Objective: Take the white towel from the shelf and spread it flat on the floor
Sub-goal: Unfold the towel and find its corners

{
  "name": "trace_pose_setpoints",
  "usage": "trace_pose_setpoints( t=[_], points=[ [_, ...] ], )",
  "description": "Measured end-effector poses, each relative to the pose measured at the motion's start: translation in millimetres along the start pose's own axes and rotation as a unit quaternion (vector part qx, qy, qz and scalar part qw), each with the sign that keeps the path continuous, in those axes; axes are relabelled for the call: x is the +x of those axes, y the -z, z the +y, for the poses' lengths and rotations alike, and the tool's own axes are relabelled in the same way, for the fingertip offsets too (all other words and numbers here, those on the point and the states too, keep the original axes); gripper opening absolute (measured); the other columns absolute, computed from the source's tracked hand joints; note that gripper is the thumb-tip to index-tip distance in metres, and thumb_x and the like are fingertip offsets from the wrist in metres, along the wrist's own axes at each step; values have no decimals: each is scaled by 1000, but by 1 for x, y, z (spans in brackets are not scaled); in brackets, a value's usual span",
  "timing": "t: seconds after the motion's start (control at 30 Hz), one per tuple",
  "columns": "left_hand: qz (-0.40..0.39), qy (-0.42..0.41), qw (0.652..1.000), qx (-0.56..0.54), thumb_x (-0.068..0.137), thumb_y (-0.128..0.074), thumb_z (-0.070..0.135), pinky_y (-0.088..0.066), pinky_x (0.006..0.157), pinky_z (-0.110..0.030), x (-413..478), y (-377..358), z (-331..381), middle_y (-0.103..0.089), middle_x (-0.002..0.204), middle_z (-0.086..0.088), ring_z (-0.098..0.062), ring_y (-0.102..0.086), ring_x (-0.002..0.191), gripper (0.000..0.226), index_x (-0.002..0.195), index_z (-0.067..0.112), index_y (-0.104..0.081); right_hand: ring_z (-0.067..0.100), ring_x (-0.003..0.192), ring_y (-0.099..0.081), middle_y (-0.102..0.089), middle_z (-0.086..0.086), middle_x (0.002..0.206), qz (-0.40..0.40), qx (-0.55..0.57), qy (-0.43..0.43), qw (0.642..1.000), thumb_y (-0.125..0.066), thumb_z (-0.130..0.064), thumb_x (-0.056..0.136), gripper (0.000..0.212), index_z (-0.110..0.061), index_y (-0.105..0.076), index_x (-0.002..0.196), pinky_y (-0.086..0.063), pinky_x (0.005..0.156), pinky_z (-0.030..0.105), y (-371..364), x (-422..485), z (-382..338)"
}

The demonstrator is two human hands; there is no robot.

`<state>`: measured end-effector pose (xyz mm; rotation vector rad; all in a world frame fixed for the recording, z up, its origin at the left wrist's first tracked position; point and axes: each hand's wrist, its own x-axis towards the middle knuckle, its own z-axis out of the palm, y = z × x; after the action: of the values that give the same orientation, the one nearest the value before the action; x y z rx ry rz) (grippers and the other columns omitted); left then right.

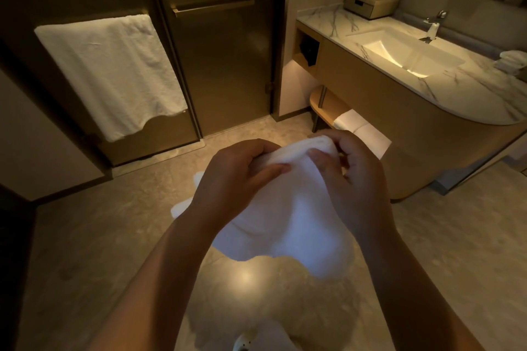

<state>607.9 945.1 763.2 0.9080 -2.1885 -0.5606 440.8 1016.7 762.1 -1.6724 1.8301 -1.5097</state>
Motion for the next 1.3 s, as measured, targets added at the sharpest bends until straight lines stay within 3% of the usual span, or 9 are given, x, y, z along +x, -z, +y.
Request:
trace_pose_setpoints(
  t=[0.13,0.27,0.43,0.53,0.7,0.93,1.07,1.2,1.3],
  points=[
    [-34,23,999,9,81,-61,46,-36,68,-7,-1,2,-5,-62,84,21,0,-56,81,23,98,32,-64,-10,89,-54,-56,-29,91,32,15,-13,999,-50,-37,88,15,-37,-53,104,-42,69,10,3,0,2],
    [-58,48,997,19,81,-57,50,-37,64,-12,-7,6,-19,-62,81,21,0,-56,79,22,95,34,-63,-4,88,-56,-57,-25,93,63,27,-39,997,-50,-38,89,14,-38,-52,103,-41,67,16,15,4,9],
    [-31,24,998,57,88,-57,40,-33,68,-8,-1,1,-20,-61,88,16,-1,-52,81,20,97,25,-65,1,97,-56,-56,-28,101,7,2,-24,1000,-58,-32,88,19,-45,-53,101,-47,71,25,29,8,11],
    [-29,5,997,72,87,-54,41,-32,70,-6,6,1,-18,-64,91,13,2,-48,82,23,100,25,-66,-2,99,-55,-56,-26,102,-41,-68,3,997,-67,-31,84,27,-37,-59,109,-45,75,21,34,9,10],
    [-36,-19,996,77,88,-54,39,-32,72,-4,10,-2,-13,-64,92,11,7,-42,83,24,101,24,-65,9,93,-54,-63,-9,103,-129,-208,37,969,-62,-38,85,33,-25,-64,114,-45,79,31,26,12,6],
    [-67,0,991,114,80,-60,52,-34,62,-12,5,12,-25,-63,85,17,1,-49,74,30,98,29,-65,14,91,-57,-66,-3,99,-92,-198,58,974,-58,-30,89,21,-21,-66,106,-46,76,34,19,16,10],
    [-74,24,990,117,82,-62,46,-33,61,-11,-4,11,-33,-61,81,15,-2,-49,71,23,92,26,-65,14,92,-56,-65,-3,100,-102,-215,59,969,-57,-28,90,21,-21,-66,108,-43,78,32,22,20,14],
    [-59,-3,993,97,84,-61,40,-33,64,-11,0,3,-24,-64,84,8,-4,-48,74,24,94,19,-66,6,91,-50,-62,-10,103,-116,-228,52,965,-64,-32,84,29,-26,-63,113,-37,77,27,30,24,12],
    [-59,-24,993,95,84,-59,39,-30,66,-8,7,0,-16,-67,88,3,-3,-46,77,28,99,17,-66,10,91,-53,-64,-6,106,-166,-273,81,944,-63,-34,82,37,-25,-61,118,-39,78,30,22,21,4]
  ],
)
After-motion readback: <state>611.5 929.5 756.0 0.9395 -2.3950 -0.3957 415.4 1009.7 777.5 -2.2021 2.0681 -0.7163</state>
